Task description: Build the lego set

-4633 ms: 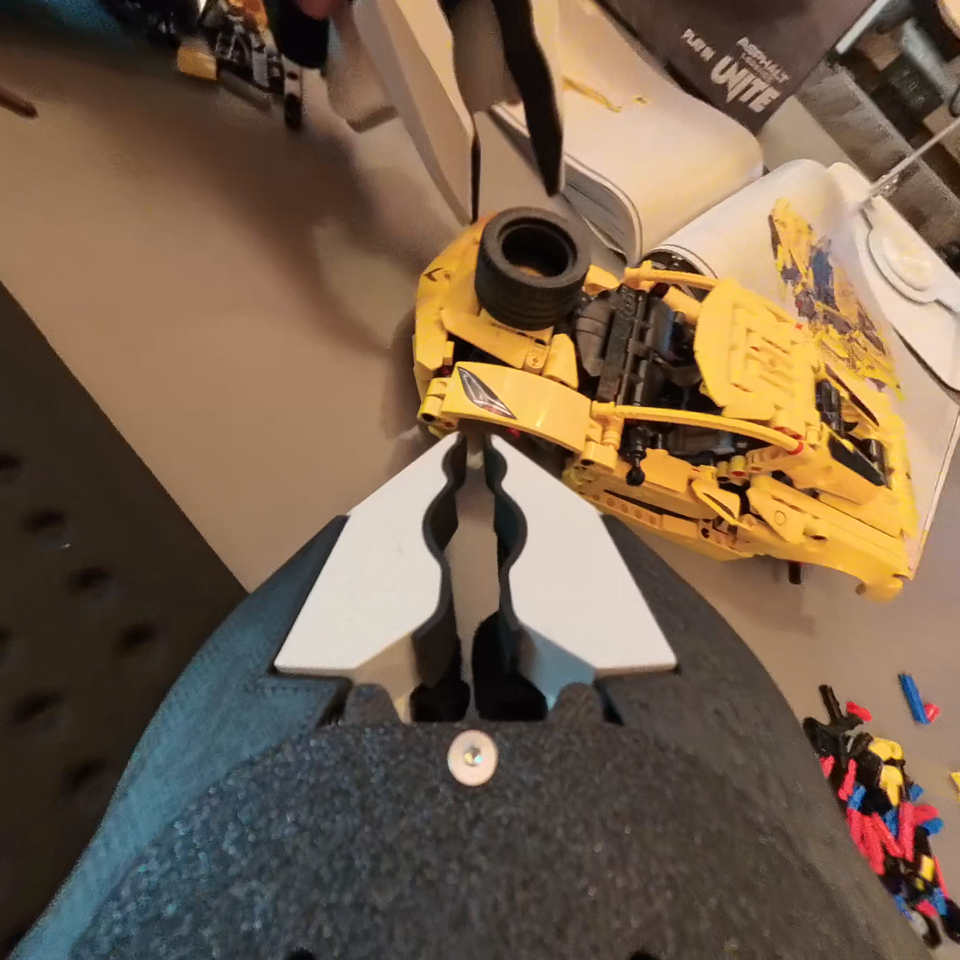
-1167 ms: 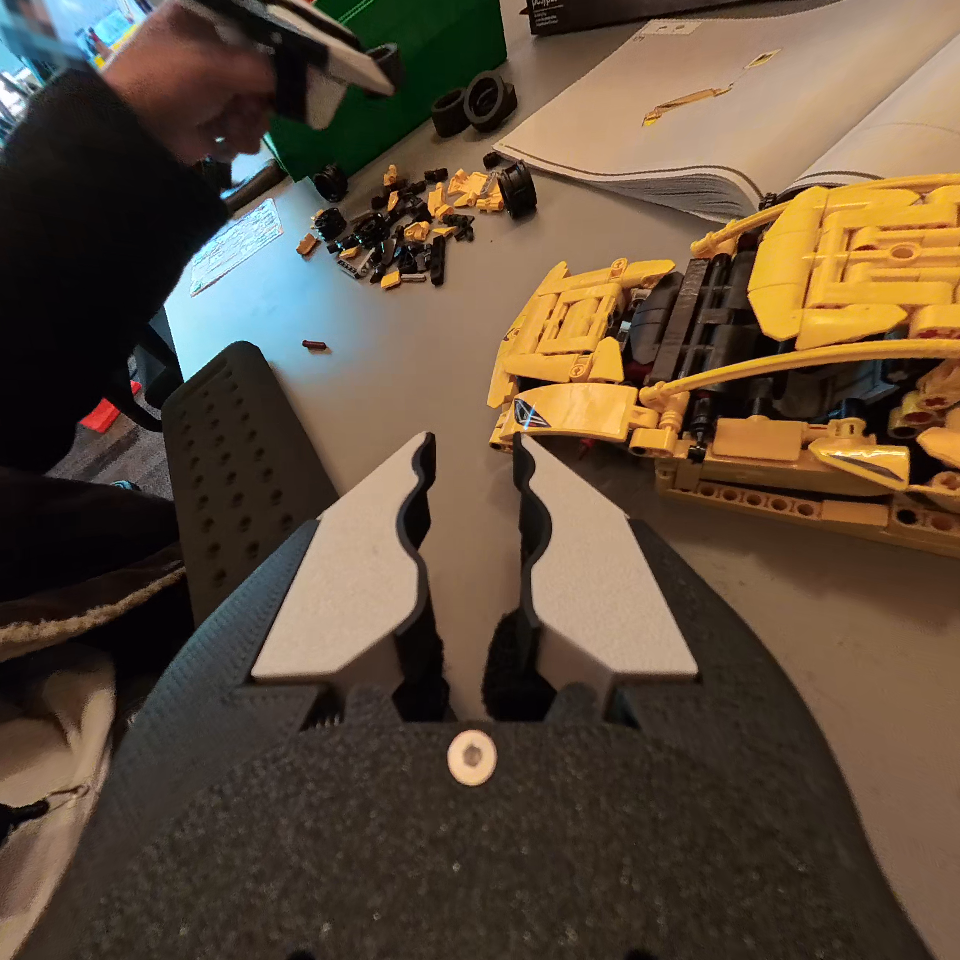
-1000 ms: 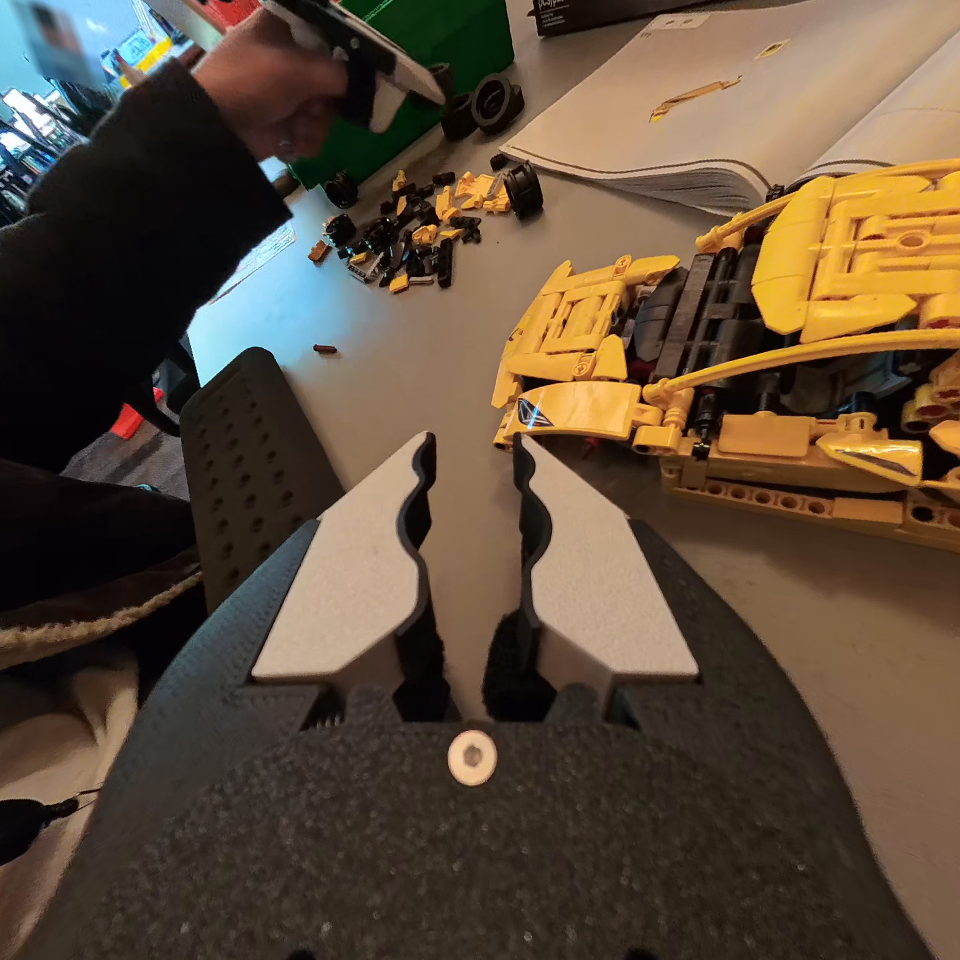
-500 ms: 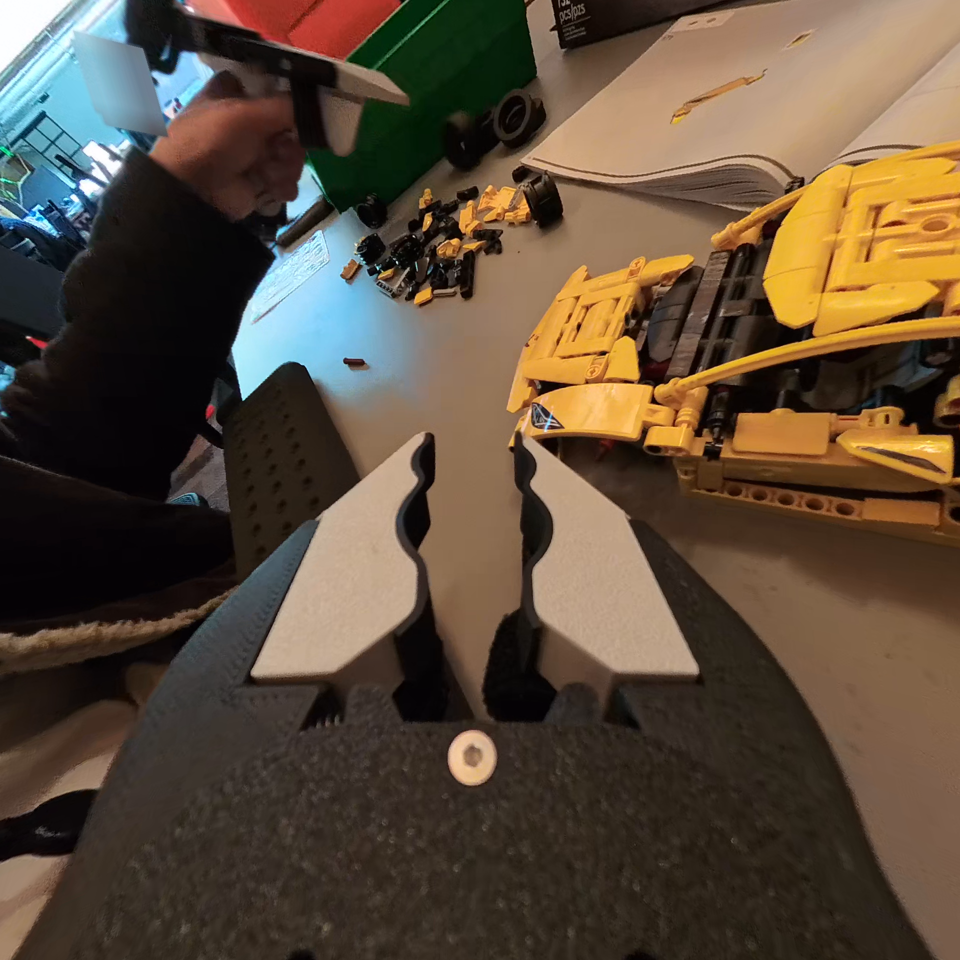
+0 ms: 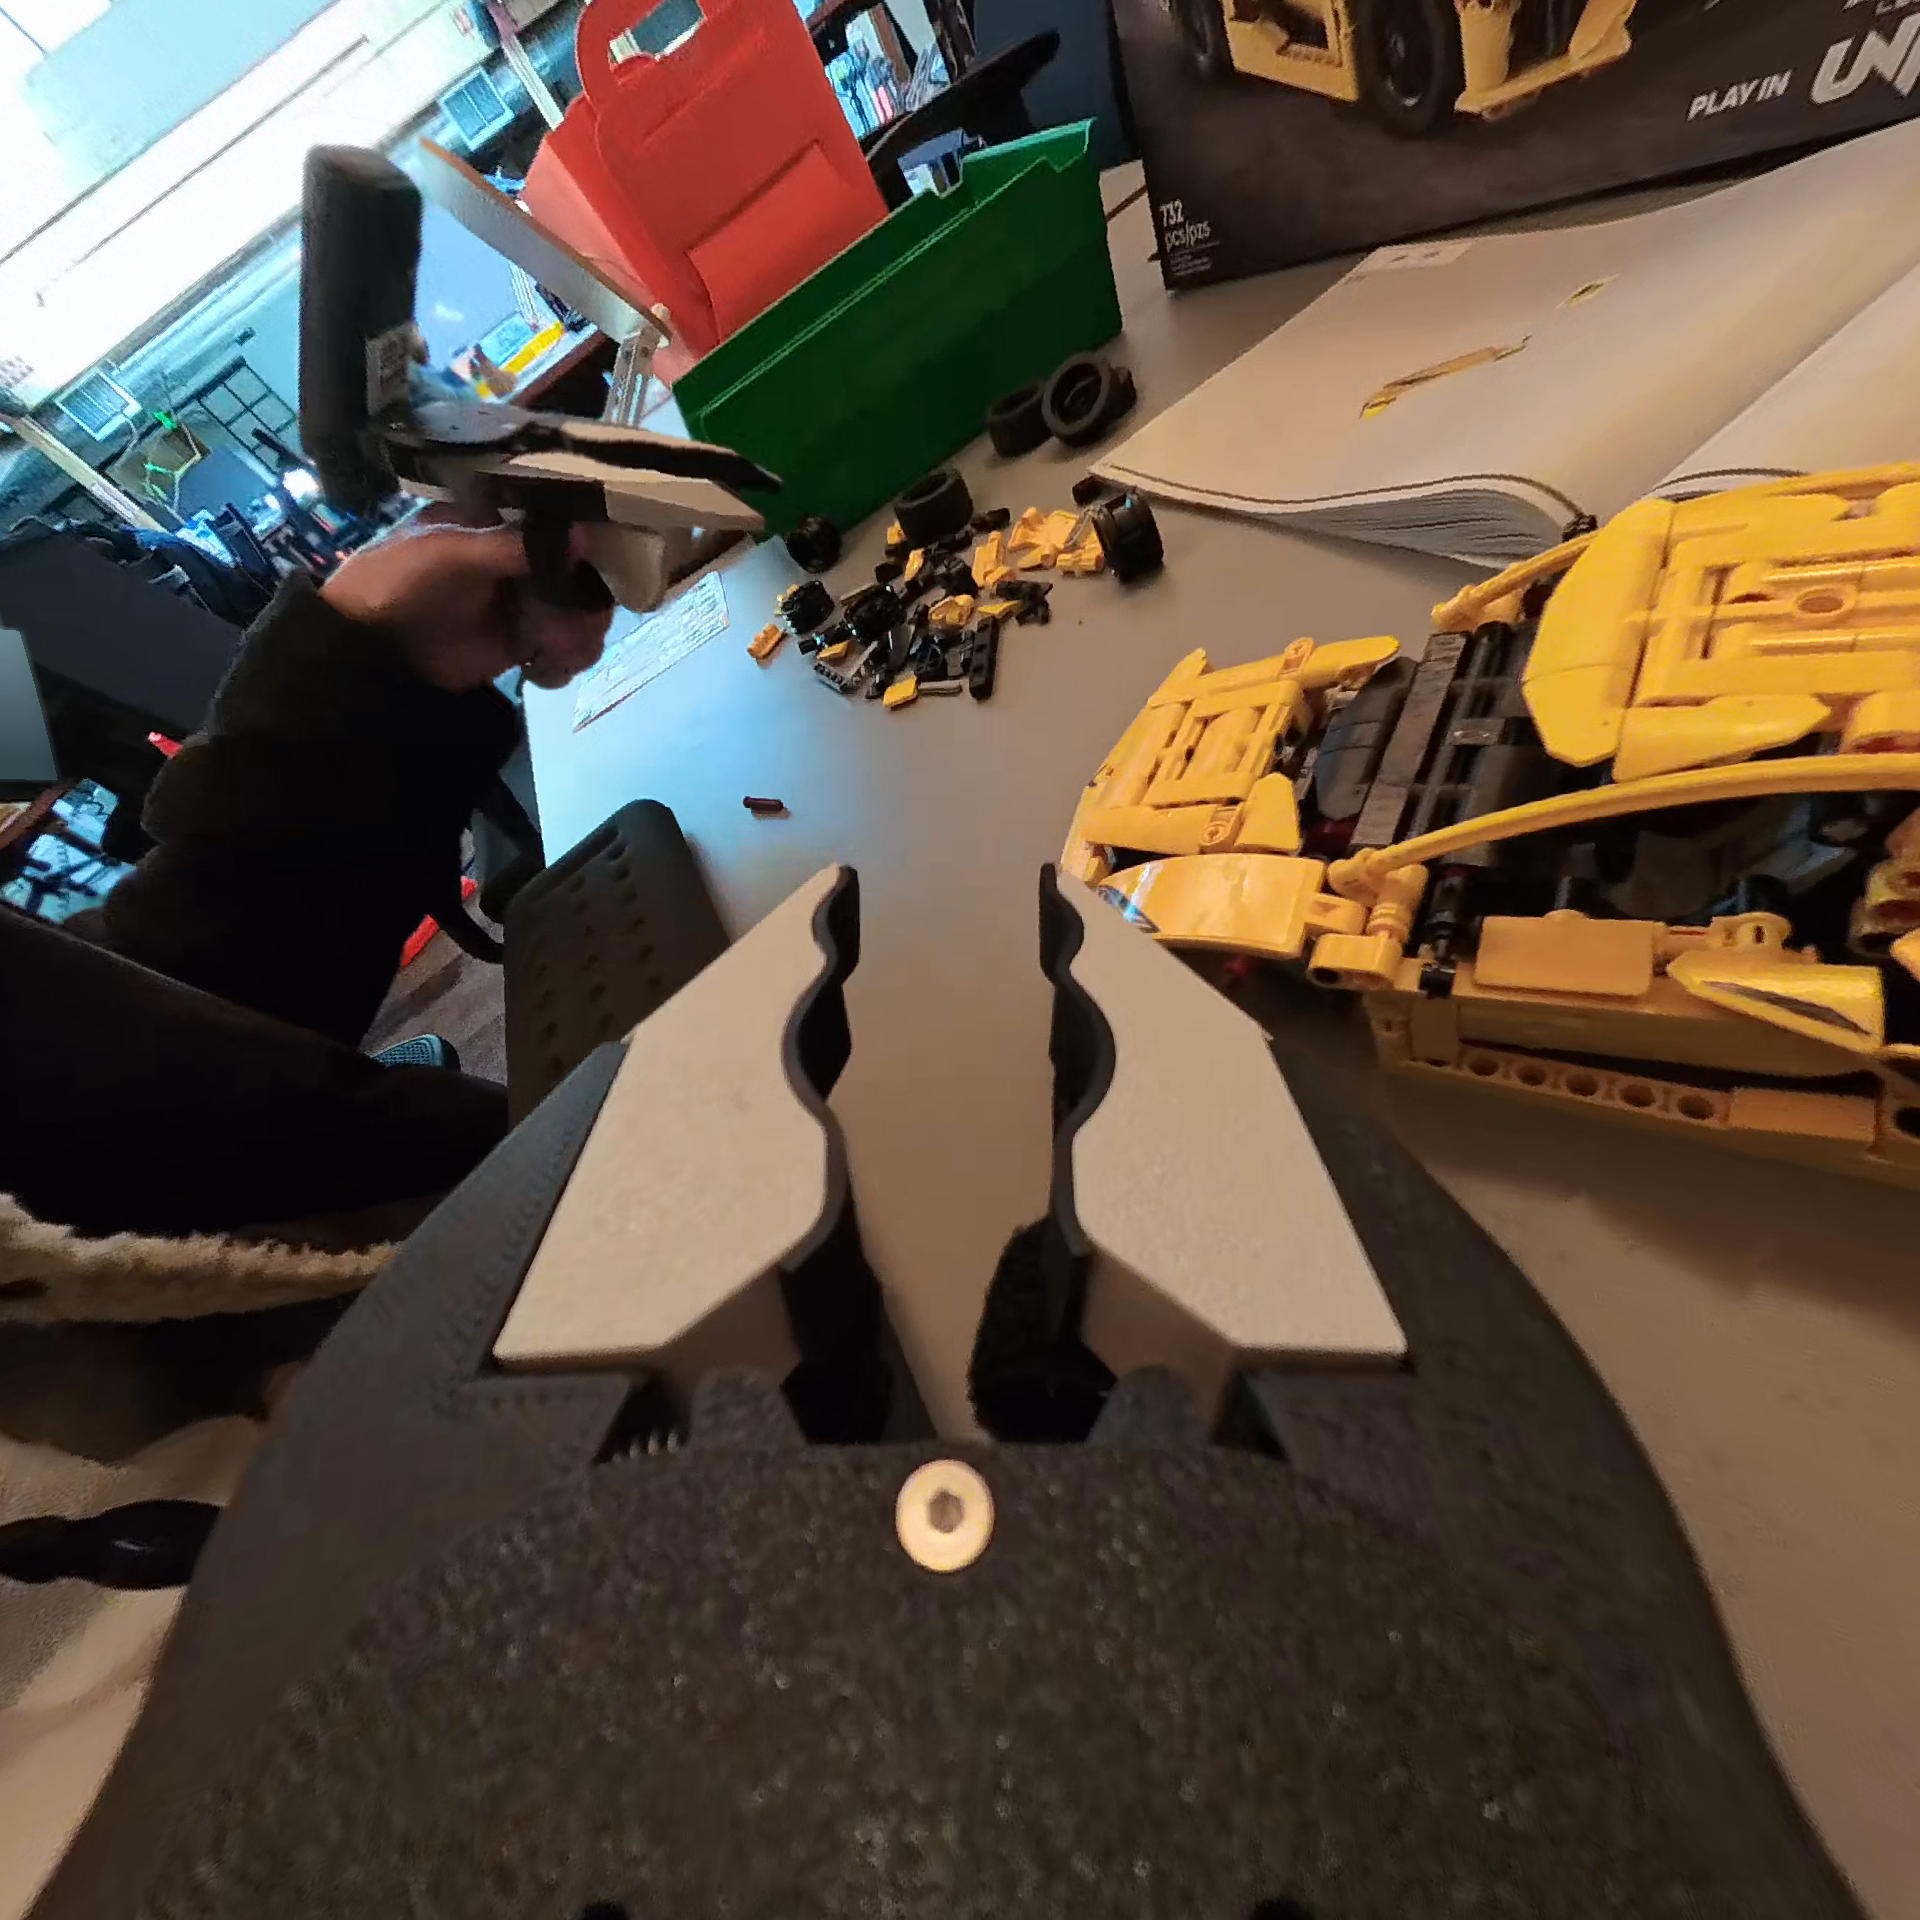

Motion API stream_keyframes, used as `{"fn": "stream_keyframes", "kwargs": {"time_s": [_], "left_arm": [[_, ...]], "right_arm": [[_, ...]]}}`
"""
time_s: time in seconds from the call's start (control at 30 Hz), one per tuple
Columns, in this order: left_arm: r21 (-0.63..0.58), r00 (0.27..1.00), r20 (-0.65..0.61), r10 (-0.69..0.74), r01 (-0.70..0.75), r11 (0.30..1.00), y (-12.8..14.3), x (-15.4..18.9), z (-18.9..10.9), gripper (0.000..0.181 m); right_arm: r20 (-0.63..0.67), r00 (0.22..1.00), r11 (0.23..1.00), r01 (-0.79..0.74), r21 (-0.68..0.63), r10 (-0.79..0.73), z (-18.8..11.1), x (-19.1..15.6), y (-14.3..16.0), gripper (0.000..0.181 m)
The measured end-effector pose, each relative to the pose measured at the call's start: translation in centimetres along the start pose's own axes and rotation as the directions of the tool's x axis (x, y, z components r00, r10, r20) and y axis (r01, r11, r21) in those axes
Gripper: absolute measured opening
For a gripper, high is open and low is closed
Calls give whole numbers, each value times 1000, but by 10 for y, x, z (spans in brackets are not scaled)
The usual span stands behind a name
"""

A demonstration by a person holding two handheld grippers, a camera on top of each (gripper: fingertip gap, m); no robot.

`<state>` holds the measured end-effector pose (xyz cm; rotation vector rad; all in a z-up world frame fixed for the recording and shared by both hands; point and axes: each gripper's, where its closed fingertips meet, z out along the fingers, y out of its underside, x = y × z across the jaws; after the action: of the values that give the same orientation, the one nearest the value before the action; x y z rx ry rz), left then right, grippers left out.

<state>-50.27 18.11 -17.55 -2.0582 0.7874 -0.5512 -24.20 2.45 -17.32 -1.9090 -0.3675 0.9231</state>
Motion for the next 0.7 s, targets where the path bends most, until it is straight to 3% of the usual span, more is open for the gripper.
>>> {"fn": "stream_keyframes", "kwargs": {"time_s": [0.1, 0.2, 0.3, 0.47, 0.53, 0.6, 0.7], "left_arm": [[44, 996, 24, -84, 82, 996, 14, -16, -16, 56], [30, 993, 116, -27, 24, 999, 12, -33, -13, 56], [-61, 979, 199, 39, -27, 998, 5, -61, 15, 57], [-225, 977, 206, -48, 95, 970, 13, -97, 69, 57], [-273, 976, 205, -76, 132, 953, 22, -101, 78, 57], [-296, 973, 228, -45, 113, 949, 25, -104, 81, 45], [-252, 953, 303, -8, 88, 964, 6, -117, 81, 44]], "right_arm": [[-13, 1000, 998, 27, -54, -28, 6, -1, 7, 33], [-47, 996, 993, 75, -95, -80, 10, -1, 13, 32], [-58, 993, 990, 95, -106, -101, 11, -1, 15, 31], [-47, 997, 996, 66, -62, -68, 6, -1, 9, 31], [-39, 998, 997, 53, -48, -55, 5, -1, 7, 31], [-33, 998, 998, 43, -51, -44, 5, -1, 7, 31], [-24, 999, 997, 42, -62, -44, 6, -2, 9, 31]]}}
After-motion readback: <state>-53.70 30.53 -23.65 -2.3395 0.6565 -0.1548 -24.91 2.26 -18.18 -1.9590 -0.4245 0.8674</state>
